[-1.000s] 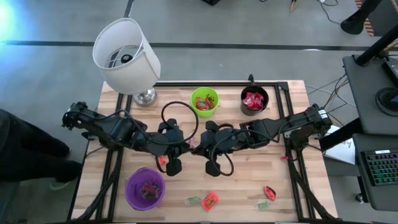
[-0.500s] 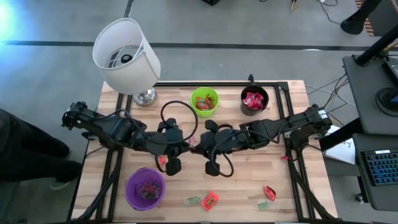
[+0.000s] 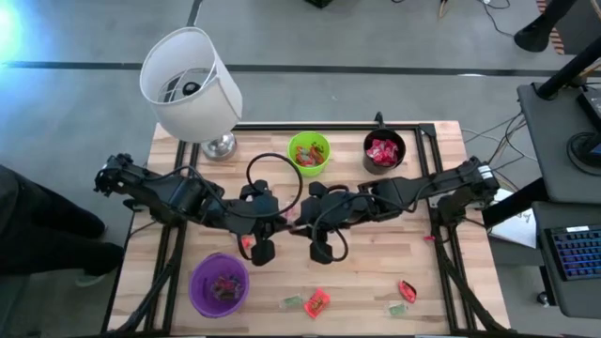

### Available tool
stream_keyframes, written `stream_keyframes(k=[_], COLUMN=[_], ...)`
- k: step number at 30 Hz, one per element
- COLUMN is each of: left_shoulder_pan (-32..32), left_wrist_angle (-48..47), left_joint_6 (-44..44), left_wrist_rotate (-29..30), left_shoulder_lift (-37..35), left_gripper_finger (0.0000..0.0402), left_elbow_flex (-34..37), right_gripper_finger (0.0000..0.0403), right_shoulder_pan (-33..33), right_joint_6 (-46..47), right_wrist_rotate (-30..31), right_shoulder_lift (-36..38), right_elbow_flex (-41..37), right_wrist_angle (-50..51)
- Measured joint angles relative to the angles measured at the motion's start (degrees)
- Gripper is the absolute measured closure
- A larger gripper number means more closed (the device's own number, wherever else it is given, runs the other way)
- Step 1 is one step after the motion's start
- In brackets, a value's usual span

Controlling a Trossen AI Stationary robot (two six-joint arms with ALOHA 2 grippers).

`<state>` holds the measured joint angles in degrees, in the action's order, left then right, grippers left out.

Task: Sort candy
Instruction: Put the orange gummy into the violet bucket

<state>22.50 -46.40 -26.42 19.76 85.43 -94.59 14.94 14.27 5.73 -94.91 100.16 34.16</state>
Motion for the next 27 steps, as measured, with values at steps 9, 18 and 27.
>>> stream_keyframes(k=[9,18,27], left_shoulder_pan=[0.1,2.8,6.1], left_wrist_angle=[-9.4,-26.2,-33.8], left_joint_6=[-7.0,-20.6,-29.0], left_wrist_rotate=[-8.4,-26.7,-37.6], left_shoulder_lift=[-0.2,-0.2,-0.2], left_gripper_finger=[0.0401,0.0401,0.0401], left_elbow_flex=[-0.1,-0.1,-0.1], right_gripper_finger=[0.027,0.0266,0.0266], right_shoulder_pan=[0.1,0.2,0.2], right_joint_6=[2.7,2.8,3.8], right_wrist_rotate=[-0.2,-0.4,-0.3], right_shoulder_lift=[0.6,1.0,1.0], right_elbow_flex=[-0.1,-0.1,-0.1], right_wrist_angle=[1.7,8.3,15.7])
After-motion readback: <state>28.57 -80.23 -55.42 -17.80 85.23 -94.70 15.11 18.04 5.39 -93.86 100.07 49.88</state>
